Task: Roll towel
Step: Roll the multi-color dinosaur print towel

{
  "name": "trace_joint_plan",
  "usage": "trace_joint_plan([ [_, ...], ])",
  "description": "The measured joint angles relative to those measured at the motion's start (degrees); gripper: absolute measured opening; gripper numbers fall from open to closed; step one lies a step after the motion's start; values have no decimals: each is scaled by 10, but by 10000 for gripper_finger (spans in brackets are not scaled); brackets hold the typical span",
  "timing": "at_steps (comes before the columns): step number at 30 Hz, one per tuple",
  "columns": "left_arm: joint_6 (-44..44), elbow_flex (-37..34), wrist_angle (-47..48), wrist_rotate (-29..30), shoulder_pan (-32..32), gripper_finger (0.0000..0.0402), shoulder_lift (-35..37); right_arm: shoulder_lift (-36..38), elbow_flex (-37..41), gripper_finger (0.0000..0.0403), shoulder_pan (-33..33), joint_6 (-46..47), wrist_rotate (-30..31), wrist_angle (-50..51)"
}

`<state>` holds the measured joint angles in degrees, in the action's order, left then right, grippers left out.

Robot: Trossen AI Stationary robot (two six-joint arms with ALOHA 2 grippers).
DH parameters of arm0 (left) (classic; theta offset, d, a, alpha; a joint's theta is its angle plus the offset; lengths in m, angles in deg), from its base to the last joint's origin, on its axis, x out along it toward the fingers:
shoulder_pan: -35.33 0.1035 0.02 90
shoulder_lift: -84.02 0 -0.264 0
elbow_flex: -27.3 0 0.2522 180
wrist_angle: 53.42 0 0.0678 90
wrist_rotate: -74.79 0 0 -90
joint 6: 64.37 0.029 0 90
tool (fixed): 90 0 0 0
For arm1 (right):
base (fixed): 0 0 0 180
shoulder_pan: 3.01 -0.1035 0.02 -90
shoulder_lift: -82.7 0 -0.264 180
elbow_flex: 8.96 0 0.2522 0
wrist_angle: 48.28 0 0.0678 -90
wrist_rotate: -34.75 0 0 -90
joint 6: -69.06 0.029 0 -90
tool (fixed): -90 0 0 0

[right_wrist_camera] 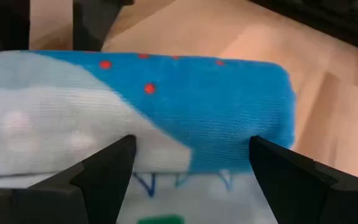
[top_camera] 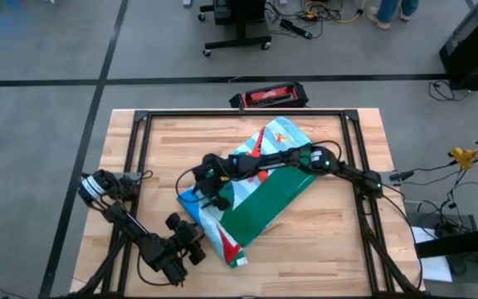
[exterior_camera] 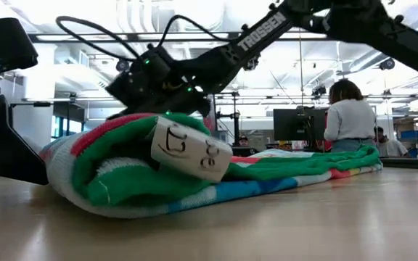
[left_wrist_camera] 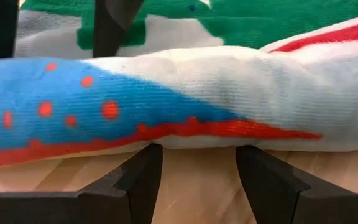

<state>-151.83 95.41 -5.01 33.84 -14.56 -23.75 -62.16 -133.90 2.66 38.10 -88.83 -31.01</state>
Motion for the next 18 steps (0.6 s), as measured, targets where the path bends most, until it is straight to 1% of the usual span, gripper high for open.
trace_joint_plan([
  [3,0,0,1,-1,0,190,0,-30,-36,306,0,5,-23,9],
  [5,0,0,3,-1,0,190,0,-42,-57,304,-1,5,-23,18],
  [12,0,0,3,4,0,190,0,-26,-83,300,0,-23,-15,96],
  [18,0,-1,5,10,0,190,0,-19,-88,311,7,-36,-15,116],
])
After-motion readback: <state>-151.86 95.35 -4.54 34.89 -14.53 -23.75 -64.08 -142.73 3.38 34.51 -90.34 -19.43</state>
